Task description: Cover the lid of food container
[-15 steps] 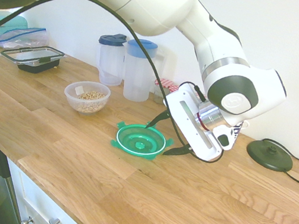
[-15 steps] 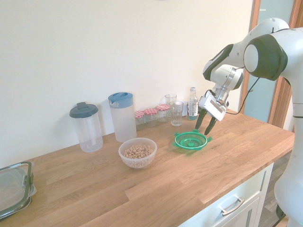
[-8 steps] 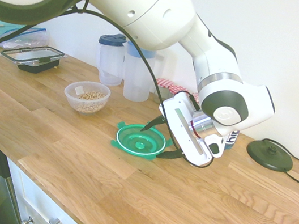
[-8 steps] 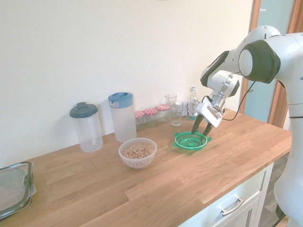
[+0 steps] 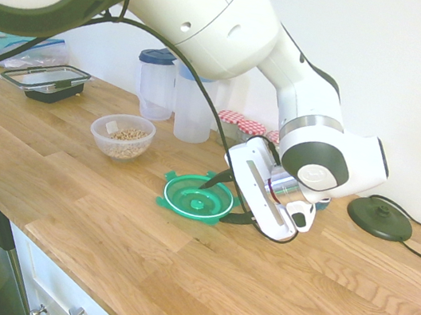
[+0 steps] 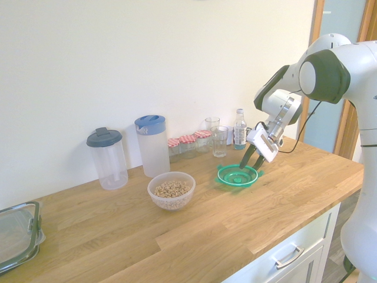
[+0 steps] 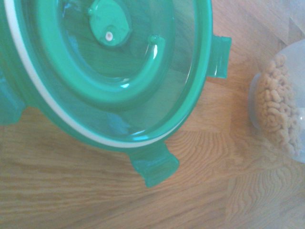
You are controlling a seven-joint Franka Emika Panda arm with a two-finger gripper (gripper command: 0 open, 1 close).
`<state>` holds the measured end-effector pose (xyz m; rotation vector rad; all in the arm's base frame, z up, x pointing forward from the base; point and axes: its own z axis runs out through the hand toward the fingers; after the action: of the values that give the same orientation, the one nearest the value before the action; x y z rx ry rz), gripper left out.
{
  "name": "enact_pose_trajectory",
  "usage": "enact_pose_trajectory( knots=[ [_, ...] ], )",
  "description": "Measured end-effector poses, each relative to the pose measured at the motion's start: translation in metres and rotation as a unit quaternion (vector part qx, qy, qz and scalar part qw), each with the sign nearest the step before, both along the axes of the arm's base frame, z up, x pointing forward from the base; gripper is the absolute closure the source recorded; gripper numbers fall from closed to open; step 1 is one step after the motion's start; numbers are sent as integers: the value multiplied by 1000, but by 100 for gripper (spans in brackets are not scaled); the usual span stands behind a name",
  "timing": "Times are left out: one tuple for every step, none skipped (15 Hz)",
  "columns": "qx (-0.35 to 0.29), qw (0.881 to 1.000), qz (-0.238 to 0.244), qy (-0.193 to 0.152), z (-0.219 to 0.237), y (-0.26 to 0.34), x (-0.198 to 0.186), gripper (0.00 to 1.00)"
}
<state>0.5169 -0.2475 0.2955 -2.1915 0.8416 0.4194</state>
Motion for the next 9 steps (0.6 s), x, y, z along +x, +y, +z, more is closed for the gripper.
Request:
enact_pose_trajectory(
  knots=[
    [2,1000,0,1,-2,0,-1,100],
    [3,1000,0,2,-4,1,-3,100],
    [4,1000,0,3,-6,2,-4,100],
    [4,1000,0,4,-8,2,-5,100],
    [4,1000,-1,4,-10,2,-6,100],
    [4,1000,-1,4,-11,3,-7,100],
    [5,1000,0,4,-13,3,-8,100],
    [6,1000,1,5,-15,4,-10,100],
    [7,1000,1,5,-17,4,-11,100]
  ],
)
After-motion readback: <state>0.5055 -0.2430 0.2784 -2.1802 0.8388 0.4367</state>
